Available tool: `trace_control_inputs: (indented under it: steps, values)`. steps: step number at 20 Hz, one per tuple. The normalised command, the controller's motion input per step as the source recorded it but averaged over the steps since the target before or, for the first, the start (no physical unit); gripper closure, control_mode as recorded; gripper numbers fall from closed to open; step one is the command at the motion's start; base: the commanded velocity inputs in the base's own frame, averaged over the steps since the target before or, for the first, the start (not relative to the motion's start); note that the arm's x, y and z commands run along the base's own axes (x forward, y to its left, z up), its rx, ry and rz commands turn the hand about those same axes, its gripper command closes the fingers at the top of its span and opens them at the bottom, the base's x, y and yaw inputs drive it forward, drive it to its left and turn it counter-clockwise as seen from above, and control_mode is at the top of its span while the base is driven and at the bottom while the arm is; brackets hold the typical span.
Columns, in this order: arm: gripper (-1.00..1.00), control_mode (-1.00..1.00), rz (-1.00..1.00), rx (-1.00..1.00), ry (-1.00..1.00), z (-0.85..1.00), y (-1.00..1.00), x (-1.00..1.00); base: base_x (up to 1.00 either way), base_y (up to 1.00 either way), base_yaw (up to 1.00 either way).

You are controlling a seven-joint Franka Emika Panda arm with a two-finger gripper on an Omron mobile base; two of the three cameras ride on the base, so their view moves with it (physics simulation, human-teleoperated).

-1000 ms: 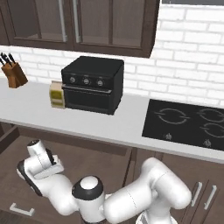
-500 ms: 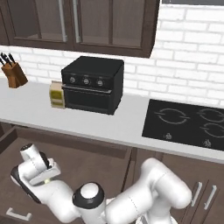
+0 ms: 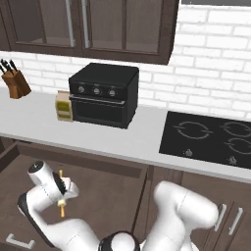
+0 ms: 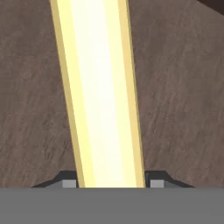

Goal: Pick the rolling pin from the drawer and place it on the counter.

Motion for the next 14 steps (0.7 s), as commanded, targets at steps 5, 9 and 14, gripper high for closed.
trace_control_inputs:
  steps: [5, 9, 14]
  values:
    - [1.0, -1.0, -0.23, 0.12, -0.38, 1.0, -0.75, -0.02, 0.0, 0.0, 0.0]
    - [1.0, -1.0, -0.2, 0.17, -0.33, 1.0, -0.76, 0.01, 0.0, 0.0, 0.0]
    - [1.0, -1.0, -0.16, 0.19, -0.1, 1.0, -0.46, 0.51, 0.0, 0.0, 0.0]
